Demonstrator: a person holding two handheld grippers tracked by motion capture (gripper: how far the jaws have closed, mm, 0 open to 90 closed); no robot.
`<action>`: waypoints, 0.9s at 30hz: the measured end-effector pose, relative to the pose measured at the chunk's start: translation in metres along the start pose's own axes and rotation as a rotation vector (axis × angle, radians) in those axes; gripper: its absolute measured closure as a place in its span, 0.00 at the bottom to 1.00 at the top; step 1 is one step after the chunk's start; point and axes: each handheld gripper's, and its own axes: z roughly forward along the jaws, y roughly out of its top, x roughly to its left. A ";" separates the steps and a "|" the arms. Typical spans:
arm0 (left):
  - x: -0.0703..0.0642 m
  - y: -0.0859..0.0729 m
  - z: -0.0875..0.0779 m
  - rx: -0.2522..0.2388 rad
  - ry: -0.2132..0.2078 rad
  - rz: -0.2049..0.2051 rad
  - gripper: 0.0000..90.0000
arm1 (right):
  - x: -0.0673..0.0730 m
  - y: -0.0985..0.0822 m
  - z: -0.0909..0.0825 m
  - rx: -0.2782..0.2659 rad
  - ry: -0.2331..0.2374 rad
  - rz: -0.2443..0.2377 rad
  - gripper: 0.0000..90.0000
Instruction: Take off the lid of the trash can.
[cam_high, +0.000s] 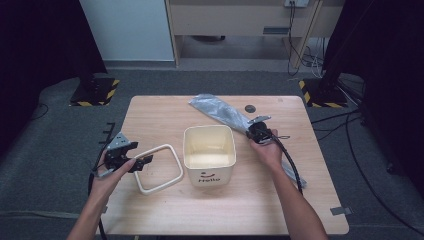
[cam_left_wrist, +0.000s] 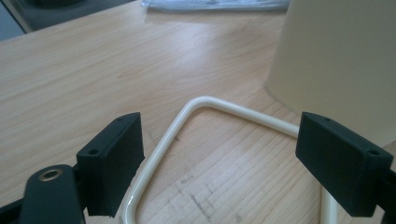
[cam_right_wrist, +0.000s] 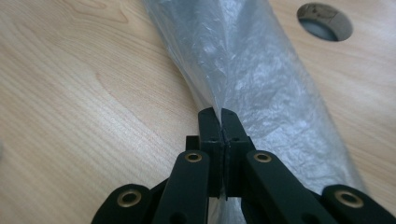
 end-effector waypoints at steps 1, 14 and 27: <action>-0.002 0.003 0.000 -0.011 -0.002 -0.006 0.16 | -0.001 0.001 -0.006 -0.008 0.001 -0.008 1.00; -0.030 0.045 -0.001 -0.070 -0.002 0.049 0.16 | -0.009 0.011 -0.094 -0.109 0.010 -0.038 1.00; -0.040 0.066 0.006 -0.101 -0.002 0.055 0.16 | -0.013 0.011 -0.147 -0.163 0.040 -0.092 1.00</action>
